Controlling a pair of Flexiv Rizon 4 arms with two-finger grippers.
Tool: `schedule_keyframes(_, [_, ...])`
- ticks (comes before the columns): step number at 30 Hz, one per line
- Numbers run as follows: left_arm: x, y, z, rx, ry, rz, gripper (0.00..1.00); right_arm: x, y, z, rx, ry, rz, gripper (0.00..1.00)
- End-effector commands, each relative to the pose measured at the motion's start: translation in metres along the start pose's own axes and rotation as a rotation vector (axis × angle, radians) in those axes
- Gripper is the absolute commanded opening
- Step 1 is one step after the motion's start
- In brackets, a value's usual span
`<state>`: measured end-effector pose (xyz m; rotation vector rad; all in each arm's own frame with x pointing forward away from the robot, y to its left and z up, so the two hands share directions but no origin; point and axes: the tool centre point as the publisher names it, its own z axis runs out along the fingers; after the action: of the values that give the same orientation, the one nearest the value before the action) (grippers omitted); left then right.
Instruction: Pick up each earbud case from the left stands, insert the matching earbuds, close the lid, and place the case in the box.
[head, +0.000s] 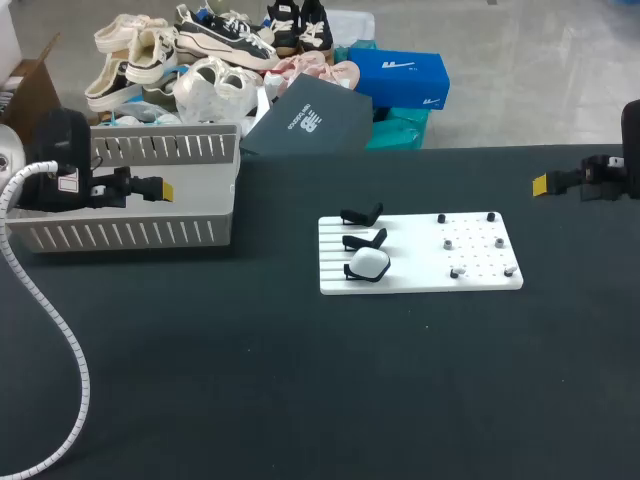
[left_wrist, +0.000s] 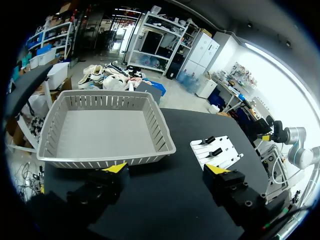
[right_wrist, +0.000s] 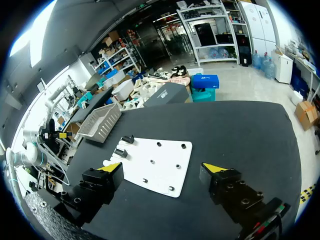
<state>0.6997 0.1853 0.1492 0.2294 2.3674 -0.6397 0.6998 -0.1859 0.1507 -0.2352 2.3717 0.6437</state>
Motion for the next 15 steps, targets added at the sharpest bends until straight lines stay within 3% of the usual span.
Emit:
schedule_keyframes(1, [-0.001, -0.001, 0.0, -0.003, 0.005, 0.0, 1.0, 0.0, 0.0, 0.0, -0.001, 0.0, 0.0, 1.0])
schedule_keyframes(4, [-0.001, -0.001, 0.0, -0.003, 0.005, 0.0, 1.0, 0.0, 0.0, 0.0, -0.001, 0.0, 0.0, 1.0])
schedule_keyframes(8, [-0.003, -0.005, 0.003, 0.08, 0.052, 0.043, 1.0, 0.0, 0.0, 0.0, -0.001, 0.0, 0.0, 1.0])
schedule_keyframes(15, [-0.017, -0.02, 0.008, 0.184, 0.051, 0.244, 1.0, 0.0, 0.0, 0.0, -0.001, 0.0, 0.0, 1.0])
